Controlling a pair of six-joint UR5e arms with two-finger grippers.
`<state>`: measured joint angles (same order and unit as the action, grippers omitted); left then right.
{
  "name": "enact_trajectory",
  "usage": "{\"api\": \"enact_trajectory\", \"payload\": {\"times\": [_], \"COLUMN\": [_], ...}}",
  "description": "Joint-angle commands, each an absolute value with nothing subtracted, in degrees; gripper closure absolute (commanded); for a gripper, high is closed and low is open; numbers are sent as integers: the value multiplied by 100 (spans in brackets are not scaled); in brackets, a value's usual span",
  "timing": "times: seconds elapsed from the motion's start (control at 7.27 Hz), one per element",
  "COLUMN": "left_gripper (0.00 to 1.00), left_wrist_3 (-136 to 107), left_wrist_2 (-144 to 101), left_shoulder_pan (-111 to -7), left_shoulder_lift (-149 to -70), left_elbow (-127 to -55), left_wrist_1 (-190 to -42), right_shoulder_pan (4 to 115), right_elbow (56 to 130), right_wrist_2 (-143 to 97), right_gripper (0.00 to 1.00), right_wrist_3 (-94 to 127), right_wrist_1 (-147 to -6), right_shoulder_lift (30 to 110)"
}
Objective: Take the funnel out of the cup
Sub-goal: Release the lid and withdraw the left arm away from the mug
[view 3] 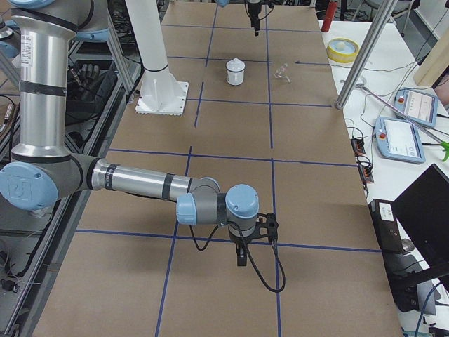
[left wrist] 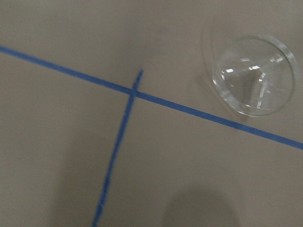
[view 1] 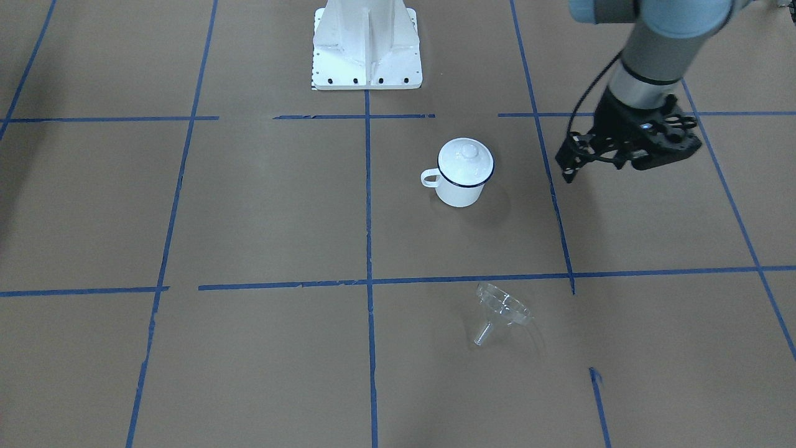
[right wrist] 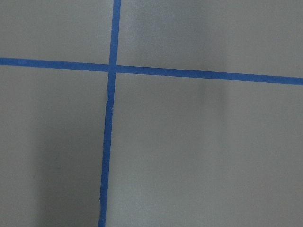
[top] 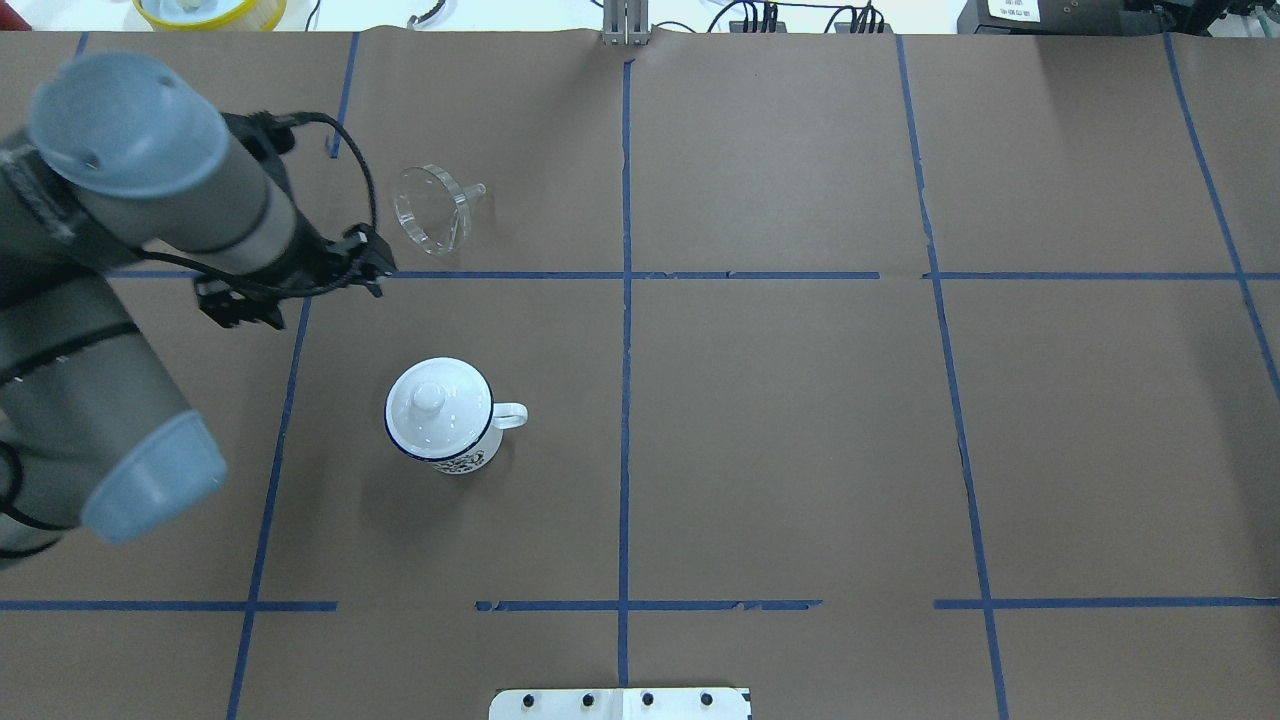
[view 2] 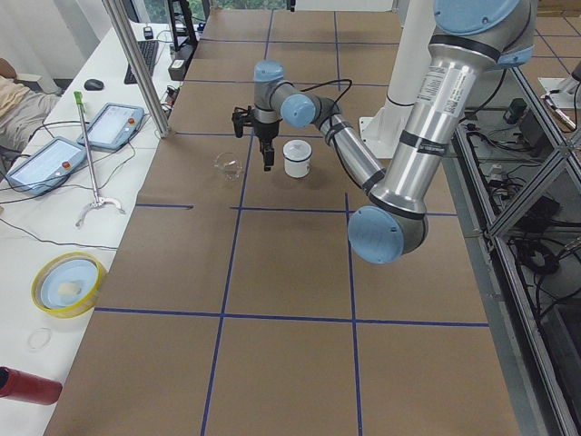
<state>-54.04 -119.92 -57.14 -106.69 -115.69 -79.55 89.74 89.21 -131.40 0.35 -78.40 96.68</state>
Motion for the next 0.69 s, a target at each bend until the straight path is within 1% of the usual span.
{"api": "enact_trajectory", "payload": {"times": [0.0, 0.14, 0.28, 0.41, 0.55], "left_gripper": [0, 0, 0, 0, 0], "left_wrist_3": [-2484, -1217, -352, 171, 489], "left_wrist_2": [-12714, -13040, -13278, -13550, -13727], "left_shoulder_pan": [-7262, -7991, -8494, -8856, -8972], "left_shoulder_lift": [-9864, -9687, -9259, -8959, -8904], "left_elbow": [-11061, -10683, -10618, -10356, -10180], "left_wrist_1": [-8051, -8051, -8051, -8059, -8094], "right_shoulder_pan": [8974, 8974, 8974, 8974, 8974], "right_elbow": [8921, 8921, 8921, 8921, 8921], "right_wrist_2": [-13140, -13140, -13140, -13140, -13140], "right_gripper": [0, 0, 0, 0, 0], "right_wrist_3": [35, 35, 35, 35, 35], "right_wrist_1": [-7840, -7840, -7840, -7840, -7840], "right_shoulder_lift": [9668, 9668, 9668, 9668, 9668]}}
